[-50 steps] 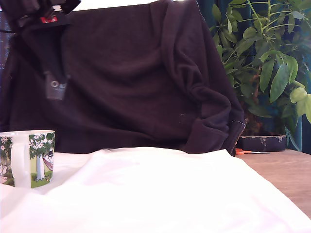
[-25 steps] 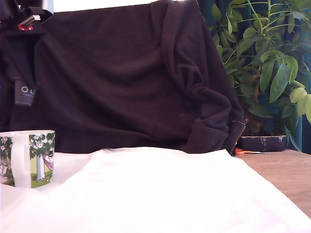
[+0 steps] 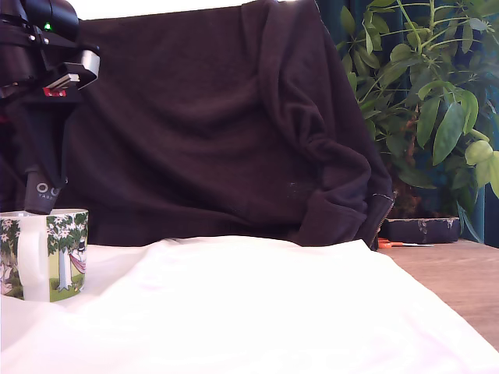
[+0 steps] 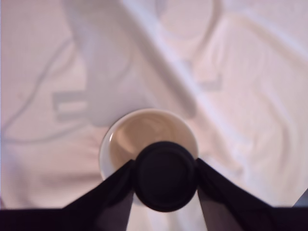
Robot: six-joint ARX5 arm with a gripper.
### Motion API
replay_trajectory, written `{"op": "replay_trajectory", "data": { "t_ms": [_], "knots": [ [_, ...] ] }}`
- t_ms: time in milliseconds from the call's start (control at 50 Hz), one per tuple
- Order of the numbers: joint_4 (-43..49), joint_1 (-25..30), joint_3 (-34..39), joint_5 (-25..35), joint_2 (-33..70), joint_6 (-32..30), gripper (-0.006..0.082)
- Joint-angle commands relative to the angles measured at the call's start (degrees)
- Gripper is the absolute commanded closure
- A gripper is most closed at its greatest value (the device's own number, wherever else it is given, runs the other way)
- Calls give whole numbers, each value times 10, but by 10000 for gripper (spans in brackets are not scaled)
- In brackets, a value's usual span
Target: Pick the grey coffee capsule and place it inside the green coffee cup
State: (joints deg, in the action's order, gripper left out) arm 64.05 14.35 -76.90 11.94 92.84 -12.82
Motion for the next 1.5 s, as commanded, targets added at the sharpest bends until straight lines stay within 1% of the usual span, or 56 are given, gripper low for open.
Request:
{"op": "replay_trajectory", "data": {
  "t_ms": [0,40,80,140,200,240,280,480,540,600,660,720,780,800,820,1220,1480],
  "knots": [
    [2,-1,8,2,12,9,528],
    [3,-1,8,2,13,10,517],
    [3,-1,8,1,13,10,472],
    [3,-1,8,0,13,9,360],
    [5,-1,8,-3,13,9,224],
    [7,-1,8,-4,13,9,174],
    [10,-1,8,-5,13,9,149],
    [18,-1,8,-8,12,9,161],
    [19,-1,8,-7,12,9,198],
    [19,-1,8,-8,10,9,288],
    [17,-1,8,-9,8,9,424],
    [15,-2,8,-9,4,10,618],
    [7,-5,8,-7,0,10,783],
    [2,-6,8,-7,-2,11,799],
    [-4,-7,8,-5,-5,13,783],
    [-169,-42,10,-5,-86,52,783],
    [-246,-71,36,-4,-129,64,783]
  ]
}}
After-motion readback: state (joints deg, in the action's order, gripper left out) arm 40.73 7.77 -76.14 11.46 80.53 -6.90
